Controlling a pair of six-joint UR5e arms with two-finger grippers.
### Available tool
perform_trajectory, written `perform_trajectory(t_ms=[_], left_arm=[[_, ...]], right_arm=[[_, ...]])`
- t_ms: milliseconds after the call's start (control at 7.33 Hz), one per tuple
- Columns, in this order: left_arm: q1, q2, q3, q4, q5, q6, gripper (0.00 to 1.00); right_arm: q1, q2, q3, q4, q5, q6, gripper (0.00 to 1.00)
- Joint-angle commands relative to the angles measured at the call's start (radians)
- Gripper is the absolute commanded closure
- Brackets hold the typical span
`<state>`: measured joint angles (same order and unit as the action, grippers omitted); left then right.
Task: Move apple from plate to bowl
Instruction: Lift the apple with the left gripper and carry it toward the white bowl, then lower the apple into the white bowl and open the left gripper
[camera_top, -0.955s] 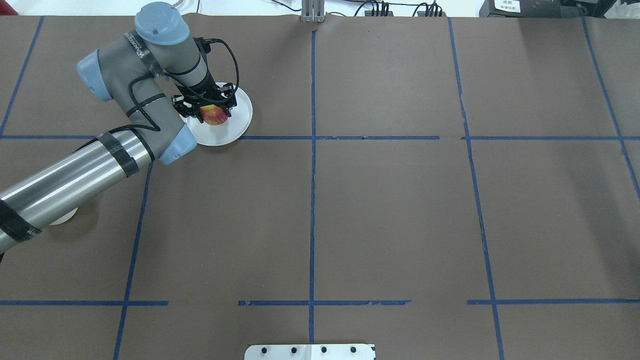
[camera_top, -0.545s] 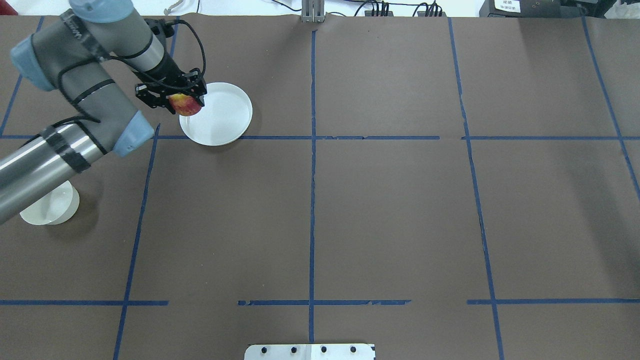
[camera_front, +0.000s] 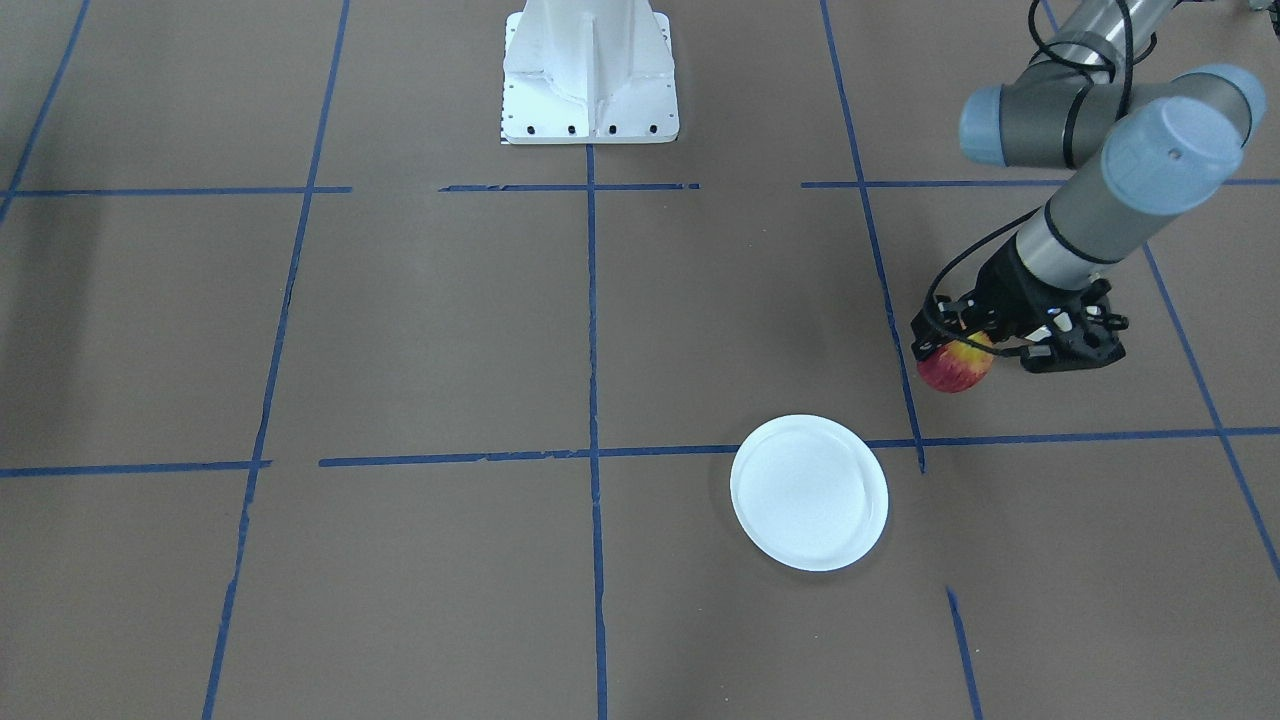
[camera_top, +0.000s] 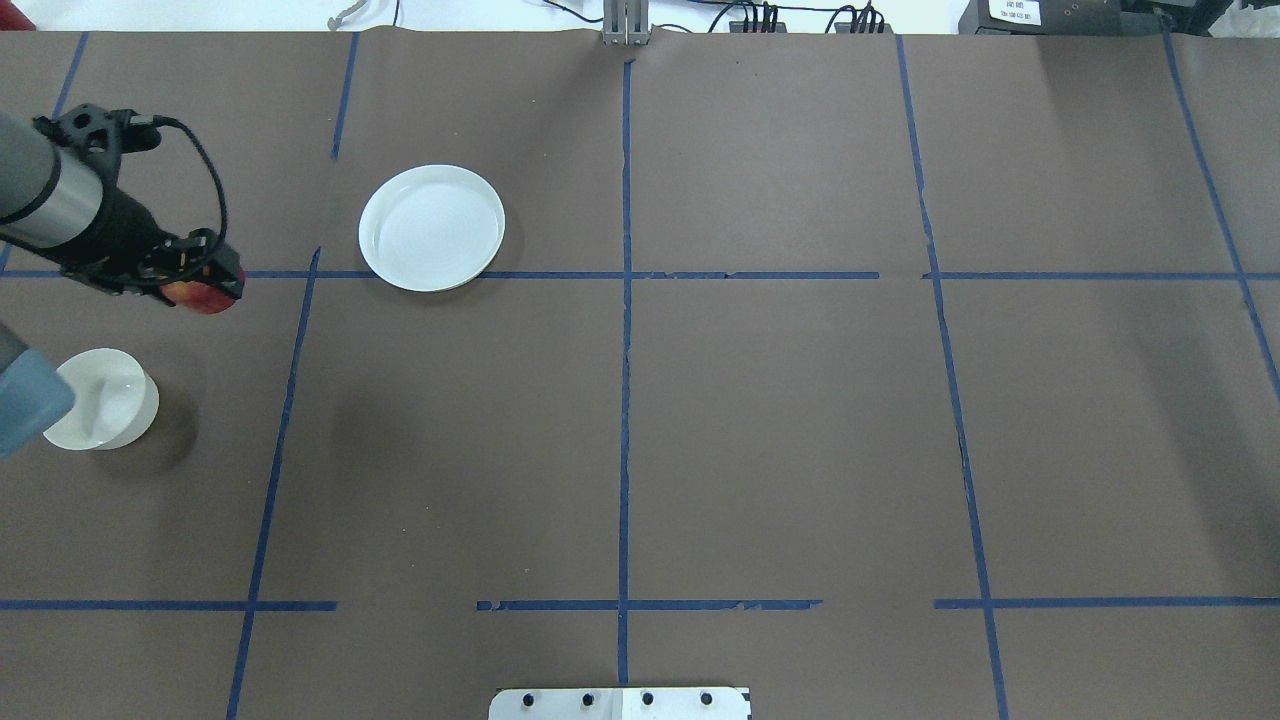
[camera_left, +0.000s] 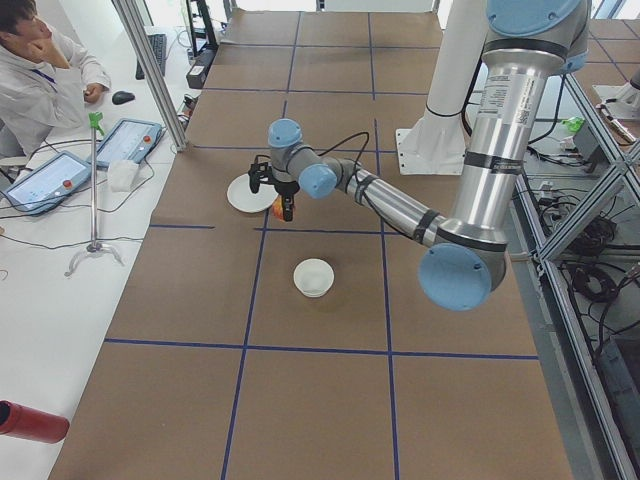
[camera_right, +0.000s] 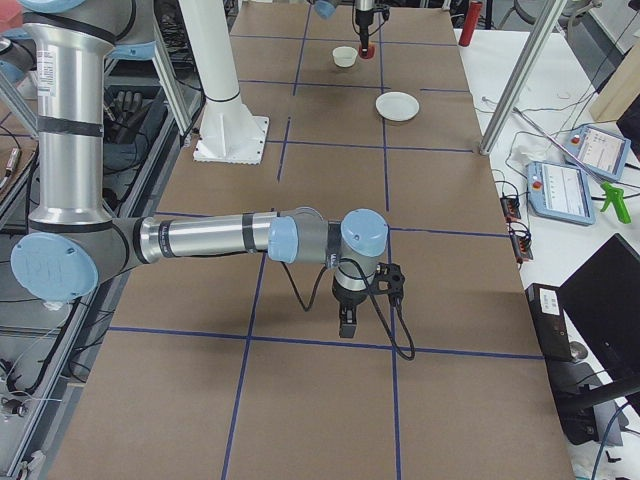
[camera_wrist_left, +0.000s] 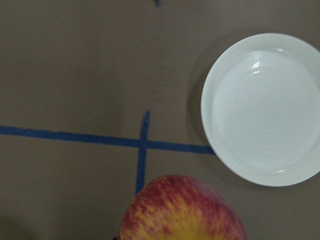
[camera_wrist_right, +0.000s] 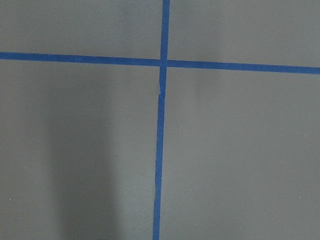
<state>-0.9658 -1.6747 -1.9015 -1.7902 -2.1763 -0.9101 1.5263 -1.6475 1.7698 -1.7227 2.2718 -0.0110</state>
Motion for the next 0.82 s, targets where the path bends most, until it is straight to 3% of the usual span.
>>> perform_trajectory(t_ms=[0, 136, 409, 682], left_arm=[[0.002, 0.265, -0.07, -0.16, 0.071, 0.079, 0.88], [0.004, 0.332, -0.02, -0.324, 0.087, 0.063, 0.88], [0.083, 0.302, 0.082, -0.389, 0.098, -0.024, 0.88], [0.093, 0.273, 0.097, -0.387, 0.098, -0.032, 0.88]], right_arm=[[0.0, 0.0, 0.0, 0.0, 0.0, 0.0, 0.0], [0.0, 0.0, -0.001, 0.0, 0.0, 0.0, 0.0], [0.0, 0.0, -0.001, 0.0, 0.0, 0.0, 0.0], [0.0, 0.0, 0.0, 0.0, 0.0, 0.0, 0.0]])
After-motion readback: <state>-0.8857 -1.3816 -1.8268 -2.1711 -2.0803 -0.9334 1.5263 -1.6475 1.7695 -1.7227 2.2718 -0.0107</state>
